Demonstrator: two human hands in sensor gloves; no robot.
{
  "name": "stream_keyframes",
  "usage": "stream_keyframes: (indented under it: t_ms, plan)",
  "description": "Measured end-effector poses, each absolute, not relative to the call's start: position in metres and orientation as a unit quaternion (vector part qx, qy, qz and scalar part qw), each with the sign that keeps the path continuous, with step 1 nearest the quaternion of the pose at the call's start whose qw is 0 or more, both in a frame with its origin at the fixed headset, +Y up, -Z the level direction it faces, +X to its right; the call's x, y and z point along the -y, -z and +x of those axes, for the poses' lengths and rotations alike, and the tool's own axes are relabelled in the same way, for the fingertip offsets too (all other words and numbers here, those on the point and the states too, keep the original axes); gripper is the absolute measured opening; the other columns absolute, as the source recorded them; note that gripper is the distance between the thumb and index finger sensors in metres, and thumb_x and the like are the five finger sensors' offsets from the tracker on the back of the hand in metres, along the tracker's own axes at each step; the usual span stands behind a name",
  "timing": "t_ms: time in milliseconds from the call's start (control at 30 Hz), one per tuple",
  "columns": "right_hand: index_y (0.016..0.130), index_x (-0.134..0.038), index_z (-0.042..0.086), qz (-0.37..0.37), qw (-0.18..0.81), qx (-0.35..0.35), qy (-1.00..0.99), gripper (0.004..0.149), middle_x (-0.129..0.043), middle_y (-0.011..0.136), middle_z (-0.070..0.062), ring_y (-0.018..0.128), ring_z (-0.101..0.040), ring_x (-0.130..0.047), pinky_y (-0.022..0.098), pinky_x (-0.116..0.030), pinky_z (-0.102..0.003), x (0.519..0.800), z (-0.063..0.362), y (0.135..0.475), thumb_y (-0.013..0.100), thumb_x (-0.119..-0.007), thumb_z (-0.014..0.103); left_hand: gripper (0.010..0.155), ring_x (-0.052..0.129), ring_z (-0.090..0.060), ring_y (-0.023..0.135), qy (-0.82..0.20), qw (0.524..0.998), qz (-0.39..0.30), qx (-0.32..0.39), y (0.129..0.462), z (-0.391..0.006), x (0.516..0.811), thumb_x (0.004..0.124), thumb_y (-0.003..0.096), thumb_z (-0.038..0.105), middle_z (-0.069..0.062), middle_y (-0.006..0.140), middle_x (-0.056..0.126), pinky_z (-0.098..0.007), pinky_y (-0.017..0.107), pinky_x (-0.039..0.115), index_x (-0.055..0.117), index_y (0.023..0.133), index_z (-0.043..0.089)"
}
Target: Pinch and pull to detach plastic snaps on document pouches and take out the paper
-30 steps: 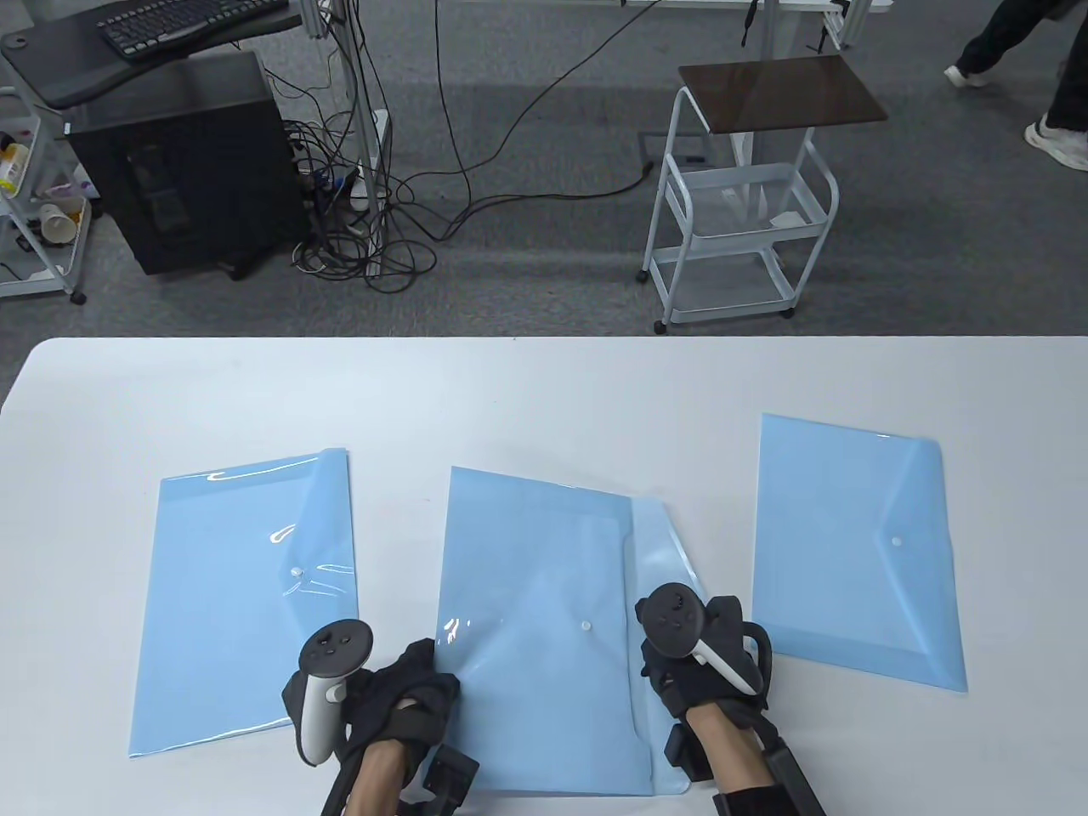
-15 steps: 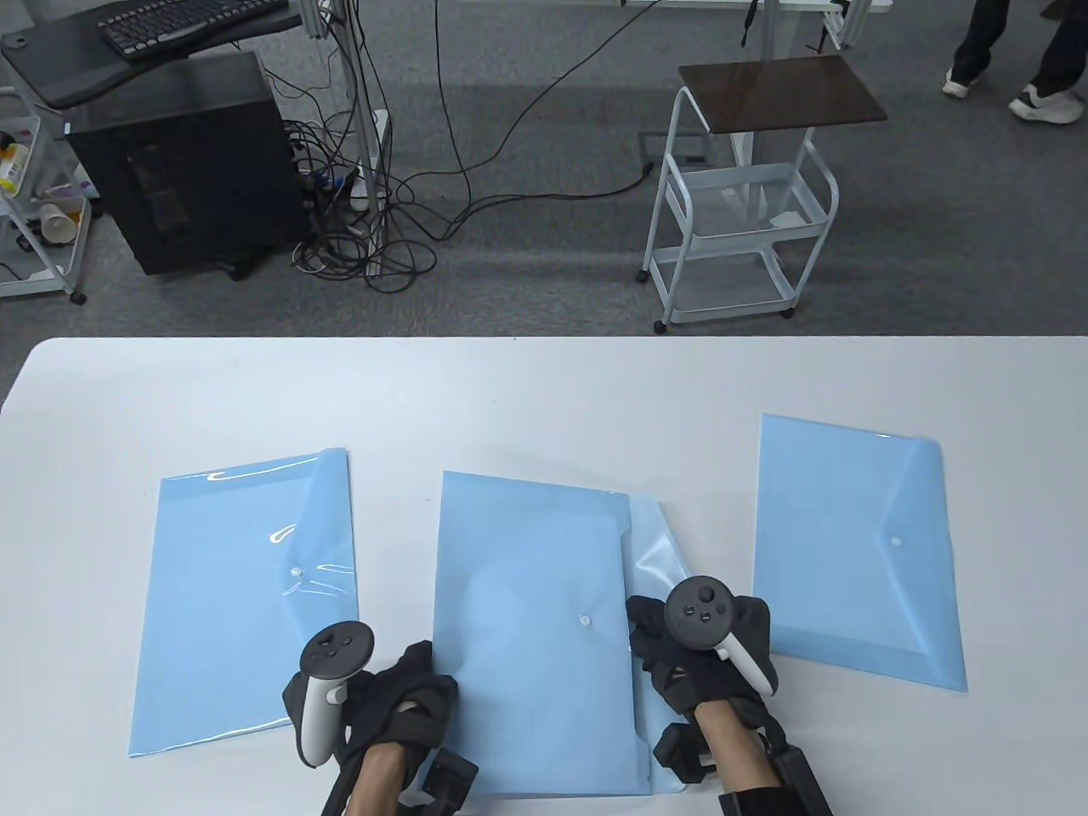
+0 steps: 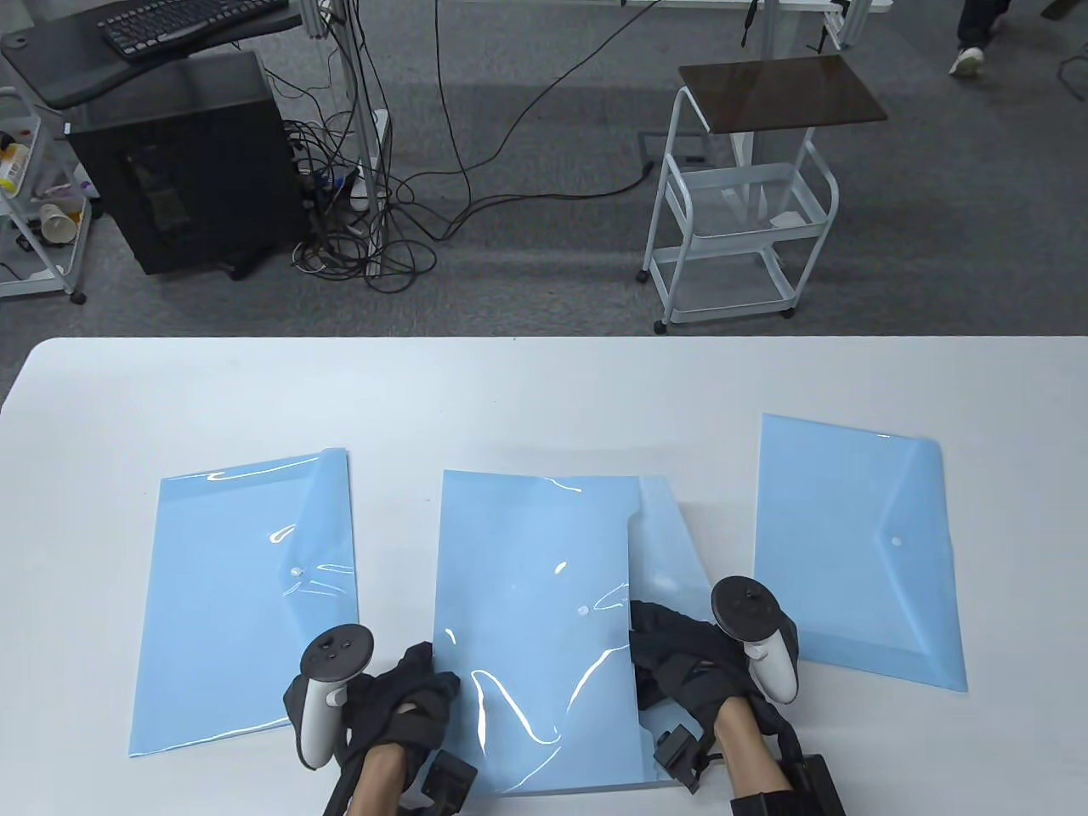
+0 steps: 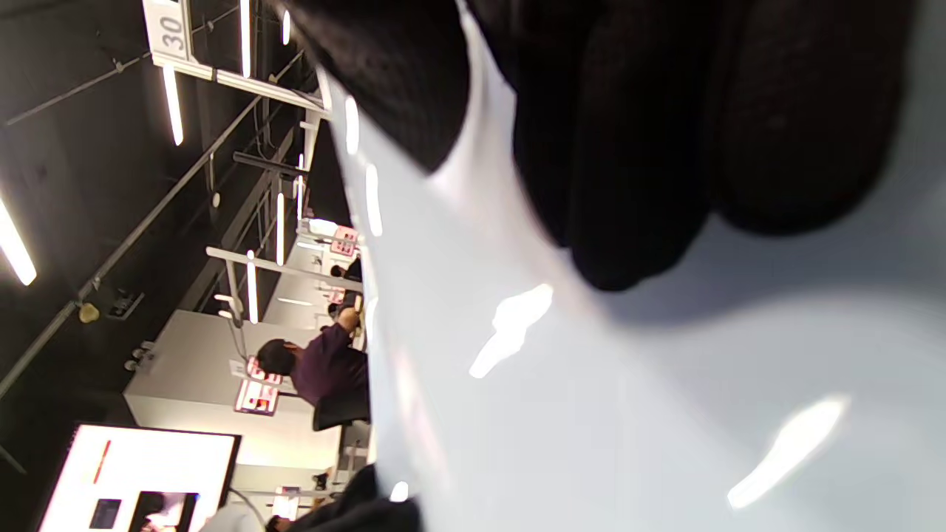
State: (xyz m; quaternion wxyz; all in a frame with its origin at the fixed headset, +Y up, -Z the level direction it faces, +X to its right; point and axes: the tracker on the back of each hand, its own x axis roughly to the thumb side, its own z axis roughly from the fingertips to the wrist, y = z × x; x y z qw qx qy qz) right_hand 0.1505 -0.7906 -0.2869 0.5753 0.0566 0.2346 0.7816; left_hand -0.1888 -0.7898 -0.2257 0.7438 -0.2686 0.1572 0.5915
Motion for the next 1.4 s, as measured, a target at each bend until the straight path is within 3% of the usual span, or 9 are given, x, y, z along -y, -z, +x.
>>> stream_keyframes:
  t_ms: [100,200,400,633,933,1400]
  plan:
    - [0.093,-0.075,-0.005,0.051,0.570,-0.225,-0.789,0.052,-0.105,0.069,-0.013,0.042,-0.028,-0.110,0.027,-0.095,-0.045,0.787,0.145,0.286,0.051,-0.087,0.024,0.052,0.100,-0.030,0.070,-0.575,0.758,-0.263,-0.158,0.226,-0.188,0.789,0.070,0.0577,0.020,-0.008,0.095,0.081,-0.046,0.051,0.088,0.051,0.104,0.008]
    - [0.090,-0.079,-0.003,0.036,0.548,-0.201,-0.811,0.046,-0.106,0.065,-0.014,0.038,-0.027,-0.110,0.024,-0.095,-0.045,0.782,0.142,0.284,0.051,-0.088,0.022,0.051,0.101,-0.030,0.069,-0.584,0.752,-0.258,-0.161,0.226,-0.191,0.788,0.070,0.0577,0.020,-0.008,0.094,0.082,-0.046,0.051,0.088,0.052,0.104,0.008]
    - [0.090,-0.078,-0.005,-0.007,0.478,-0.146,-0.866,0.047,-0.105,0.064,-0.015,0.034,-0.027,-0.109,0.021,-0.094,-0.045,0.772,0.141,0.279,0.051,-0.087,0.021,0.050,0.101,-0.030,0.068,-0.593,0.748,-0.249,-0.164,0.225,-0.196,0.786,0.069,0.0581,0.020,-0.008,0.094,0.083,-0.045,0.050,0.089,0.053,0.104,0.008]
    - [0.092,-0.075,-0.008,-0.069,0.450,-0.127,-0.881,0.050,-0.104,0.065,-0.016,0.034,-0.028,-0.108,0.020,-0.094,-0.045,0.761,0.155,0.277,0.051,-0.086,0.019,0.049,0.102,-0.029,0.066,-0.590,0.753,-0.236,-0.170,0.225,-0.199,0.783,0.069,0.0575,0.019,-0.009,0.092,0.084,-0.045,0.048,0.090,0.055,0.103,0.008]
    - [0.094,-0.073,-0.009,-0.092,0.435,-0.123,-0.887,0.051,-0.102,0.068,-0.018,0.036,-0.030,-0.107,0.022,-0.094,-0.046,0.741,0.191,0.273,0.052,-0.085,0.016,0.048,0.104,-0.029,0.061,-0.588,0.756,-0.215,-0.191,0.224,-0.215,0.779,0.068,0.0567,0.017,-0.010,0.090,0.085,-0.043,0.044,0.091,0.056,0.102,0.006]
    - [0.096,-0.076,0.002,-0.137,0.437,-0.061,-0.887,0.045,-0.100,0.075,-0.023,0.043,-0.034,-0.105,0.027,-0.092,-0.050,0.660,0.276,0.274,0.052,-0.080,0.011,0.048,0.104,-0.028,0.056,-0.585,0.757,-0.210,-0.202,0.223,-0.220,0.778,0.066,0.0557,0.016,-0.011,0.088,0.085,-0.042,0.041,0.092,0.055,0.102,0.005]
